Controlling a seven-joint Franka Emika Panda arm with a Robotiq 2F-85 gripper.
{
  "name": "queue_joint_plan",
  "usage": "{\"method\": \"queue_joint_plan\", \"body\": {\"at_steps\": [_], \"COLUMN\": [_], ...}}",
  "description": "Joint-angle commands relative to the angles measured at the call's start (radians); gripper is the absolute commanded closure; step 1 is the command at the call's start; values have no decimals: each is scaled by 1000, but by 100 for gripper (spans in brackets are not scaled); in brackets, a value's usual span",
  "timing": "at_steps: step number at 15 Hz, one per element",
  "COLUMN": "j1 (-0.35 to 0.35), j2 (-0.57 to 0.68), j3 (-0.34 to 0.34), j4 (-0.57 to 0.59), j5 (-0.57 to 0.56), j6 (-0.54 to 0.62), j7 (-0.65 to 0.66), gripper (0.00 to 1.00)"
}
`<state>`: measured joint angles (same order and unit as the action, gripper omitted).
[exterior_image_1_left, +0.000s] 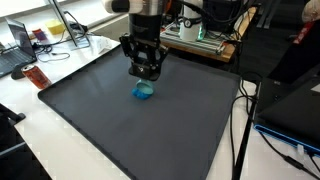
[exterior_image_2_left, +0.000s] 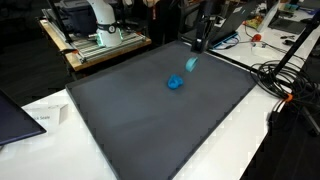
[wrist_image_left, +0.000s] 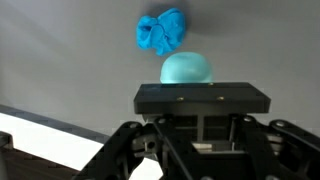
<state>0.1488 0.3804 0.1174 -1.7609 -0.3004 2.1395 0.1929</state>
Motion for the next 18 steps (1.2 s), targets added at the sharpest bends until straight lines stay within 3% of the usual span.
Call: {"method": "queue_joint_plan", "body": {"at_steps": [1,4,11,18], "j1": [-42,-73,-156,-234], "j2": [-69,-115,-221,-283], "j3": [5,0,-15,-1], "j4": [-67,-124,-346,-552], "j5": [136,213,377,686], "j6": [18,51,280,562], "j7": [-144,-226,-387,-706], "gripper": [78,78,78,78]}}
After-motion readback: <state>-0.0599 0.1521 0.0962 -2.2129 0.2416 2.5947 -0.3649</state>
